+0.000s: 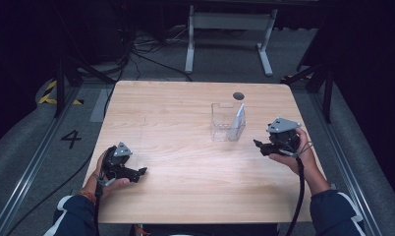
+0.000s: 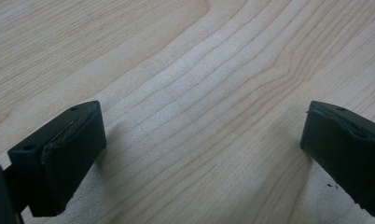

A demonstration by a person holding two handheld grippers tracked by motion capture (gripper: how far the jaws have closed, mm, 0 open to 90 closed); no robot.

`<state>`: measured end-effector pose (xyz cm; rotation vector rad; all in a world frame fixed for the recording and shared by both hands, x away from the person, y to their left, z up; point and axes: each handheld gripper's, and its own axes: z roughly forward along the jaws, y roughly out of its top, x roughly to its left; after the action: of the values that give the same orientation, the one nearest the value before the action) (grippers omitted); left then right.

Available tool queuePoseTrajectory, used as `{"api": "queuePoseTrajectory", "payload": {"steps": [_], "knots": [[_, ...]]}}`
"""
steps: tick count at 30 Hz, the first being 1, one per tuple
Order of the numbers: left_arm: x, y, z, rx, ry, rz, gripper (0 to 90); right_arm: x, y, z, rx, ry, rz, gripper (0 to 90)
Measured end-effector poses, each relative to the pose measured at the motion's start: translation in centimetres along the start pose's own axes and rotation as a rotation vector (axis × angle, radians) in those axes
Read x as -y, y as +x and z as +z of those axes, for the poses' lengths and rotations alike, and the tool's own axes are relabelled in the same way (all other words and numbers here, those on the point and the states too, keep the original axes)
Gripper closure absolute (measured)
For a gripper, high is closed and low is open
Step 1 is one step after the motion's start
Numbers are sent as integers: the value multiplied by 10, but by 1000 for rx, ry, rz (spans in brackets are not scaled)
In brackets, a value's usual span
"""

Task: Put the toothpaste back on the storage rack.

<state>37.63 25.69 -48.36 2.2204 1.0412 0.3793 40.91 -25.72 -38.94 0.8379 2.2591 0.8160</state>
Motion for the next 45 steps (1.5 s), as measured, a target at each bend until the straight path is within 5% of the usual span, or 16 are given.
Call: {"api": "queuePoseTrajectory", "payload": {"steps": [21, 45], "knots": [[0, 0, 0, 0, 1, 2, 6, 57, -3, -8, -15, 37, 47, 233], [0, 1, 0, -1, 0, 9, 6, 122, -8, -15, -36, 62, 204, 183]]}}
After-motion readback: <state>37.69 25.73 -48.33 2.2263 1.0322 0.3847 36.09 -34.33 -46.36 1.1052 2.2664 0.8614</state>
